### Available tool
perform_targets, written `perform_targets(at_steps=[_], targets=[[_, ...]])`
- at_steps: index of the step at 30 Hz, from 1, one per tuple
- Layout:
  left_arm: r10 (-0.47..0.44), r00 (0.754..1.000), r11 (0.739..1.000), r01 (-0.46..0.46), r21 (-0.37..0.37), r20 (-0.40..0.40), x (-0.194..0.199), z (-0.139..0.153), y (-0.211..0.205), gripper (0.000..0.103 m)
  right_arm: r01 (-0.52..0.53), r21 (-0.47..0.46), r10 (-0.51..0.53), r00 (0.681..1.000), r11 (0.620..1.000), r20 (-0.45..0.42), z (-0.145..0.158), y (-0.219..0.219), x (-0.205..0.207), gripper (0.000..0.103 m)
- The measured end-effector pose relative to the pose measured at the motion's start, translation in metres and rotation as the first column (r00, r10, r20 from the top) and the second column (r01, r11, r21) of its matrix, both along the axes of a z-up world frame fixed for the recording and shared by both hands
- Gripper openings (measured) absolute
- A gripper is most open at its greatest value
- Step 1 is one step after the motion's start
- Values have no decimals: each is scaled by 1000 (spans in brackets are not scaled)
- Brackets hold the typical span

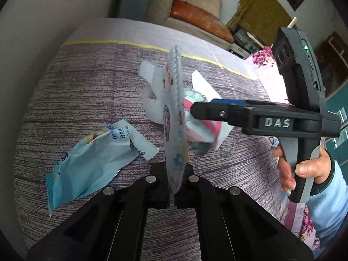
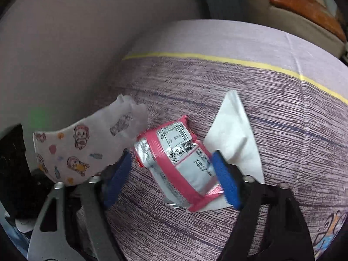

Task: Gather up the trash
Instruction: 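Grasp the pink-and-white snack packet with the right tool while the left tool holds the mask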

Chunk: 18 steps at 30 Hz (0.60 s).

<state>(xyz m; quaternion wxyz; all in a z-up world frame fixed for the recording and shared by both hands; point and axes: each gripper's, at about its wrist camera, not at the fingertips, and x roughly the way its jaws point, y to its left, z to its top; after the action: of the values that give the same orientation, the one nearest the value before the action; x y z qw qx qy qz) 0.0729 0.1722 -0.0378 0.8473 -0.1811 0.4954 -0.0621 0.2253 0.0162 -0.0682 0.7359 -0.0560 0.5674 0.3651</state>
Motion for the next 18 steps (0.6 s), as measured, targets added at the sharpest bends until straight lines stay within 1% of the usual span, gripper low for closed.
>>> perform_targets(at_steps=[1, 2, 3, 4, 6, 8, 9, 10, 11, 12, 13, 18], targets=[[2, 1000, 1000, -2, -2, -3, 1, -1, -1, 2, -3, -3, 3, 1000, 1000, -13, -2, 3, -1, 48], [5, 1000, 1000, -5, -4, -4, 1, -1, -1, 2, -5, -5, 5, 1000, 1000, -30, -5, 3, -1, 39], [7, 1000, 1000, -7, -4, -4, 1, -2, 0, 2, -6, -4, 5, 999, 1000, -39, -6, 4, -4, 20], [9, 1000, 1000, -9, -2, -3, 0, -2, 0, 2, -6, 0, 6, 999, 1000, -40, -6, 5, -6, 16], [15, 1000, 1000, -15, 4, -2, 0, -1, -1, 2, -4, -1, 4, 999, 1000, -38, -3, 4, -13, 13], [20, 1000, 1000, -20, -5, -1, -1, -1, 2, 2, 9, 10, -9, 999, 1000, -38, 5, 2, -12, 13], [20, 1000, 1000, -20, -7, -1, -1, -1, 2, 2, 17, 27, -16, 1000, 999, -25, 10, 1, -12, 16], [21, 1000, 1000, -21, -8, 0, -2, -1, 3, 2, 19, 33, -19, 1000, 999, -14, 13, 0, -11, 23], [21, 1000, 1000, -21, -9, 2, -3, -1, 4, 2, 20, 43, -21, 1000, 999, 13, 17, 2, -11, 31], [21, 1000, 1000, -21, -11, 3, -3, -2, 4, 2, 15, 48, -17, 1000, 999, 27, 19, 5, -11, 50], [21, 1000, 1000, -21, -16, 3, -2, -3, 5, 2, 9, 49, -11, 1000, 999, 25, 20, 5, -11, 56], [20, 999, 999, -21, -45, -25, -2, -16, 16, 2, -38, 32, 38, 999, 999, -12, 1, 28, -6, 56]])
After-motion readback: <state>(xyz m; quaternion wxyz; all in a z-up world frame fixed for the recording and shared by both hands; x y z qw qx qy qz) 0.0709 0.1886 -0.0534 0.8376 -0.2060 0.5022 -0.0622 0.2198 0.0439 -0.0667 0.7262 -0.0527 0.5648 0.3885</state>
